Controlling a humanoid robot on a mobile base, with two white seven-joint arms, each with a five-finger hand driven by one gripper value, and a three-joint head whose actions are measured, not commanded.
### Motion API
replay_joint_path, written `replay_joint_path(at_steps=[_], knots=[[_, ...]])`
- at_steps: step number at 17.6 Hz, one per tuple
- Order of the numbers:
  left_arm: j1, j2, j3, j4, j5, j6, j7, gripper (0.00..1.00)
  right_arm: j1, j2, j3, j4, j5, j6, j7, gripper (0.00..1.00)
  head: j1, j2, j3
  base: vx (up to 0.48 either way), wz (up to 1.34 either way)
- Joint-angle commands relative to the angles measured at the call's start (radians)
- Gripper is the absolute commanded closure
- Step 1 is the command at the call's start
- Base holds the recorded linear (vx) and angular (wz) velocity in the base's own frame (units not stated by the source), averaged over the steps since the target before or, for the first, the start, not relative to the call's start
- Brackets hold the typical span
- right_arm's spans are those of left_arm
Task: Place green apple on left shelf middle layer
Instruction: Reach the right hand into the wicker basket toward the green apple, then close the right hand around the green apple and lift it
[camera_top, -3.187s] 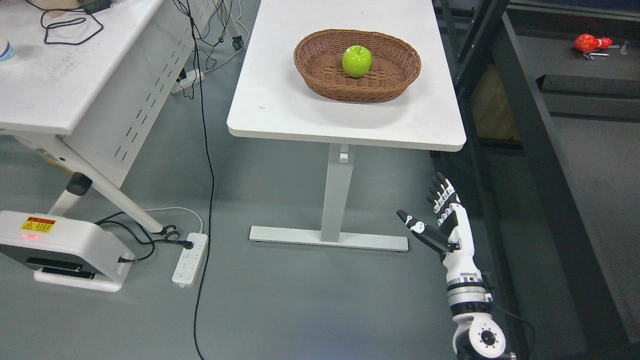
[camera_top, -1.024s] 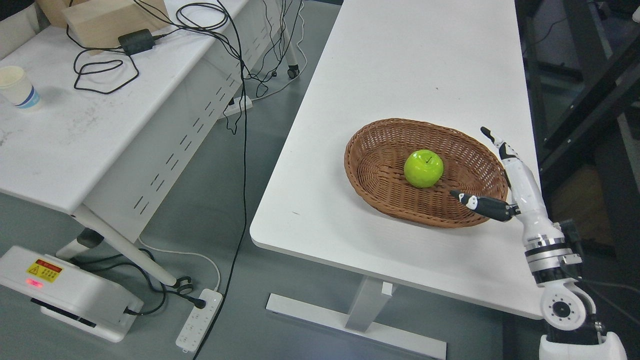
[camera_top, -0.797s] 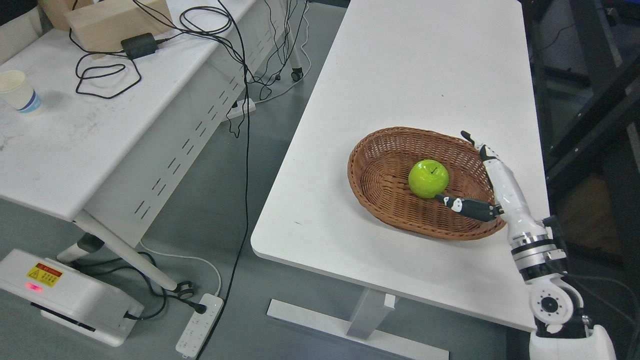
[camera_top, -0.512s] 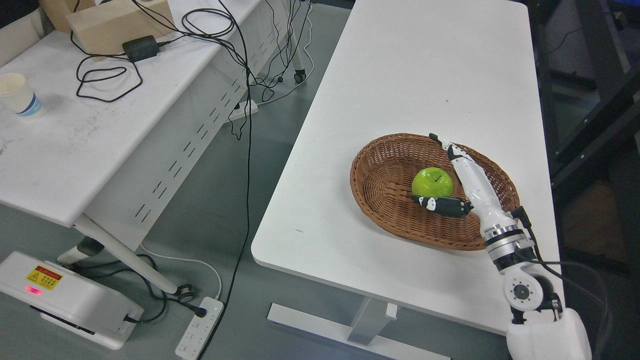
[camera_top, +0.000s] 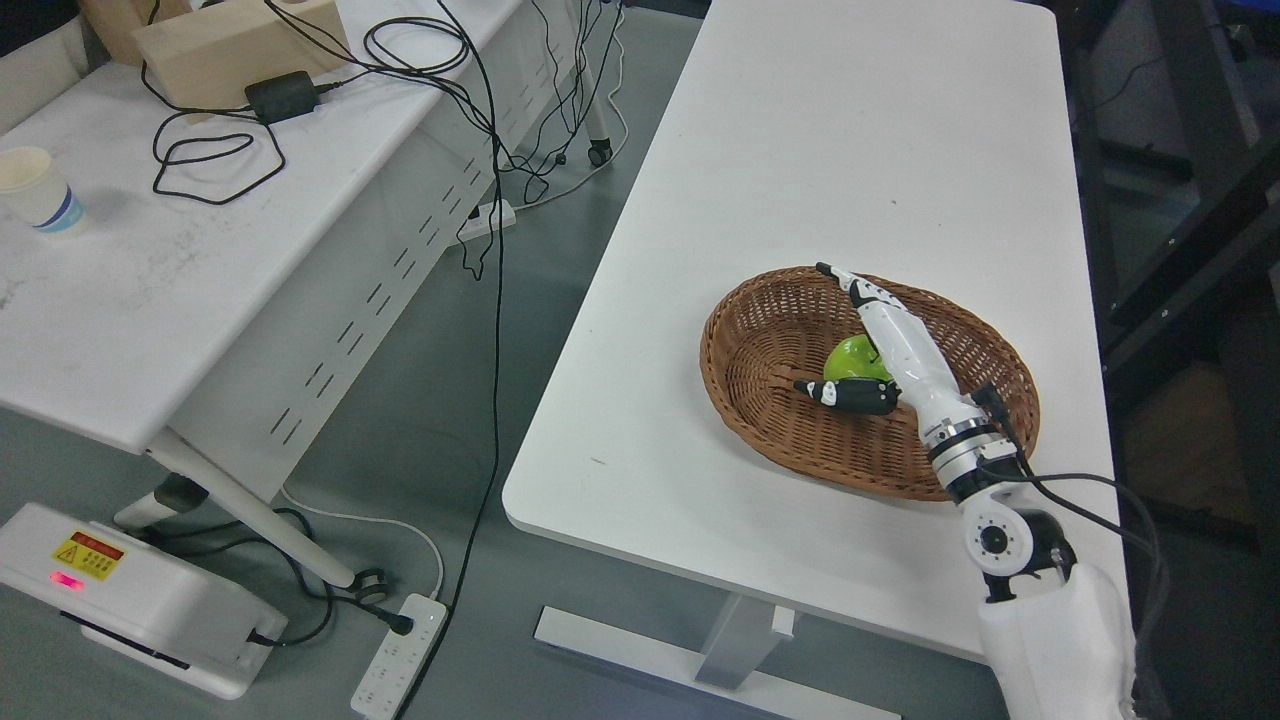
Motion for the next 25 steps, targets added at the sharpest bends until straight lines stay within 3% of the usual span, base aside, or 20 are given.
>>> replay_joint_path(at_steps=[1, 6, 9, 12, 14, 15, 19, 21, 25], knots=[[-0.021, 0.017, 0.0, 0.0, 0.0, -0.001, -0.001, 0.0, -0.048, -0.041, 0.048, 0.171, 0.102, 0.0, -0.007, 0.01, 0.0, 0.0, 0.0, 0.0, 0.0], [-0.021, 0.017, 0.0, 0.0, 0.001, -0.001, -0.001, 0.0, -0.06, -0.061, 0.068, 0.206, 0.106, -0.003, -0.013, 0.02, 0.0, 0.0, 0.0, 0.0, 0.0], [-0.021, 0.017, 0.0, 0.0, 0.0, -0.001, -0.001, 0.0, -0.059, -0.069, 0.071, 0.206, 0.121, -0.002, -0.059, 0.13, 0.0, 0.0, 0.0, 0.0, 0.0], [-0.021, 0.017, 0.0, 0.0, 0.0, -0.001, -0.001, 0.0, -0.057, -0.069, 0.071, 0.206, 0.141, -0.005, -0.057, 0.5, 0.0, 0.0, 0.0, 0.0, 0.0], [-0.021, 0.017, 0.0, 0.0, 0.001, -0.001, -0.001, 0.0, -0.054, -0.081, 0.069, 0.203, 0.13, -0.024, -0.046, 0.9, 0.0, 0.0, 0.0, 0.0, 0.0], [-0.021, 0.017, 0.0, 0.0, 0.0, -0.001, -0.001, 0.0, -0.056, -0.086, 0.066, 0.205, 0.129, -0.04, -0.042, 0.98, 0.0, 0.0, 0.0, 0.0, 0.0], [-0.021, 0.017, 0.0, 0.0, 0.001, -0.001, -0.001, 0.0, -0.053, -0.086, 0.033, 0.2, 0.124, -0.038, -0.042, 1.0, 0.0, 0.0, 0.0, 0.0, 0.0], [-0.021, 0.017, 0.0, 0.0, 0.001, -0.001, -0.001, 0.0, -0.051, -0.089, -0.05, 0.184, 0.077, -0.043, -0.031, 0.99, 0.0, 0.0, 0.0, 0.0, 0.0], [-0.021, 0.017, 0.0, 0.0, 0.001, -0.001, -0.001, 0.0, -0.034, -0.225, -0.138, 0.035, -0.179, -0.069, 0.104, 0.99, 0.0, 0.0, 0.0, 0.0, 0.0]])
